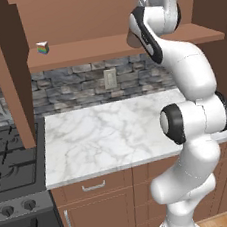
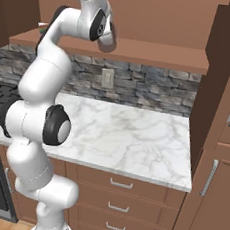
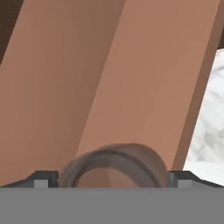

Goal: Pick the candle and jar from the dining table and place them in the open cabinet. Close the cabinet after placing the objects.

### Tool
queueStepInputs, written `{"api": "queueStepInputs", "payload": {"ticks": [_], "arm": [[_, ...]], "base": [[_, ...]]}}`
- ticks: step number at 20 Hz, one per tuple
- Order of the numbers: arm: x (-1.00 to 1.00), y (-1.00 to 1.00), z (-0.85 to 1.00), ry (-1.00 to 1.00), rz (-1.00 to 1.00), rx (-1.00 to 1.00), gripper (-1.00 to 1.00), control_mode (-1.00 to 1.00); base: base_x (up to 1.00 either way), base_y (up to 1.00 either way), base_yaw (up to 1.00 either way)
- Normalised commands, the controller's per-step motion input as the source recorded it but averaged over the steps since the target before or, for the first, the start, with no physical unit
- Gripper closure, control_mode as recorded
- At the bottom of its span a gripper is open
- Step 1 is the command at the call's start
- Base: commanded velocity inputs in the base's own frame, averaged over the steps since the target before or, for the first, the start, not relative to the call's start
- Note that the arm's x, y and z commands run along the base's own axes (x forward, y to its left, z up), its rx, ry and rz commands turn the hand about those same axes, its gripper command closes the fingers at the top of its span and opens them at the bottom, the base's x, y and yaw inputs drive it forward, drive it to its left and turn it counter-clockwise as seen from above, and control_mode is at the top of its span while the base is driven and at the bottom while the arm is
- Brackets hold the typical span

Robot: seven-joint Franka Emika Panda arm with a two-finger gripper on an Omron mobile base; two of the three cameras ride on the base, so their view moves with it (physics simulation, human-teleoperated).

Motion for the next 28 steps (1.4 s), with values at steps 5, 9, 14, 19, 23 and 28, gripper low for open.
{"api": "queueStepInputs", "payload": {"ticks": [5,9,14,19,23,28], "arm": [[0.00,0.00,0.00,-0.16,0.00,0.00,-1.00,-1.00],[0.04,0.00,0.00,-0.17,0.00,0.00,-1.00,-1.00],[0.25,0.08,-0.02,-0.16,-0.02,0.00,-1.00,-1.00],[0.33,0.12,0.00,-0.15,-0.03,0.00,-1.00,-1.00],[0.35,0.17,0.00,-0.17,-0.04,0.00,-1.00,-1.00],[0.29,0.15,0.00,-0.18,-0.04,0.00,-1.00,-1.00]], "base": [[0.00,0.00,0.00],[0.00,0.00,0.00],[0.00,0.00,0.00],[0.00,0.00,0.00],[0.00,0.00,0.00],[0.00,0.00,0.00]]}}
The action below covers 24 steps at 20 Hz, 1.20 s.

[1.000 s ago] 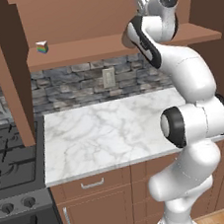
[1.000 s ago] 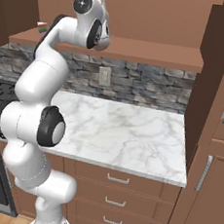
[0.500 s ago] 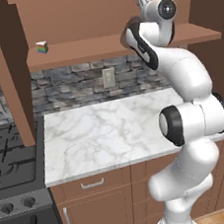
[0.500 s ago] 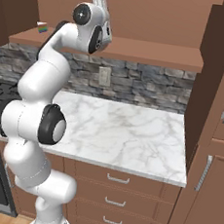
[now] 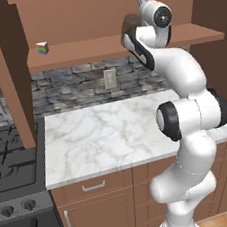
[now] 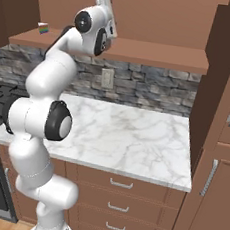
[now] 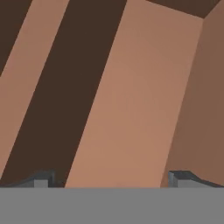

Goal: Pick the candle and jar from the dining table and place them in the open cabinet. Close the cabinet after placing the objects.

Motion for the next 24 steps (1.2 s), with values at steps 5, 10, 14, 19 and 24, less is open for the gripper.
{"api": "queueStepInputs", "payload": {"ticks": [5,10,14,19,24], "arm": [[0.25,0.11,0.00,-0.23,-0.05,0.00,-1.00,-1.00],[0.25,0.10,0.00,-0.22,-0.05,0.00,-1.00,-1.00],[0.02,0.00,0.00,-0.06,-0.02,0.00,-1.00,-1.00],[-0.61,-0.12,0.06,0.00,0.00,0.00,-1.00,-1.00],[-0.90,-0.01,0.21,0.10,0.00,0.00,-1.00,-1.00]], "base": [[0.00,0.00,0.00],[0.00,0.00,0.00],[0.00,0.00,0.00],[0.00,0.00,0.00],[0.00,0.00,0.00]]}}
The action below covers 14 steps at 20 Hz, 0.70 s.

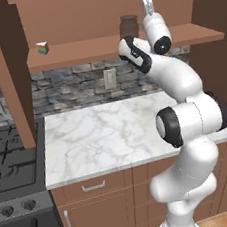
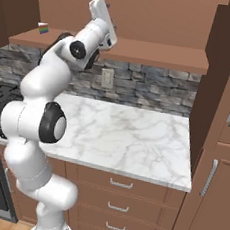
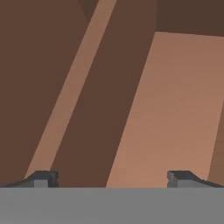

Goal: Pick the candle and jar from the dining table and place them in the open cabinet. Close the cabinet after placing the objects.

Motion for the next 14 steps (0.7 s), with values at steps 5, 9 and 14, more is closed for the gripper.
{"api": "queueStepInputs", "payload": {"ticks": [5,9,14], "arm": [[-0.95,0.00,0.21,0.22,0.00,0.00,-1.00,-1.00],[-0.80,0.00,0.18,0.35,0.00,-0.02,-1.00,-1.00],[-0.67,0.10,0.03,0.45,0.00,-0.08,-1.00,-1.00]], "base": [[0.00,0.00,0.00],[0.00,0.00,0.00],[0.00,0.00,0.00]]}}
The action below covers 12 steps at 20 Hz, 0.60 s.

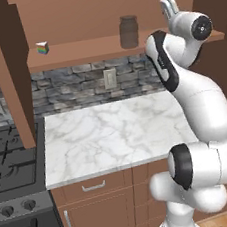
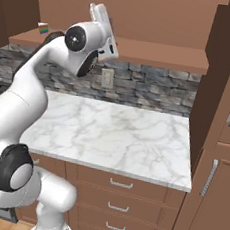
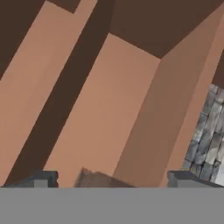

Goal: Pick the candle and jar from the dining table and place them in the open cabinet. Close the cabinet after placing the objects.

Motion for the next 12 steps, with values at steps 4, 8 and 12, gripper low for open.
{"api": "queueStepInputs", "payload": {"ticks": [4,8,12], "arm": [[-0.63,0.38,0.00,0.46,0.00,-0.22,-1.00,-1.00],[-0.59,0.63,0.00,0.43,0.00,-0.26,-1.00,-1.00],[-0.44,0.56,0.00,0.43,0.06,-0.22,-1.00,-1.00]], "base": [[0.00,0.00,0.00],[0.00,0.00,0.00],[0.00,0.00,0.00]]}}
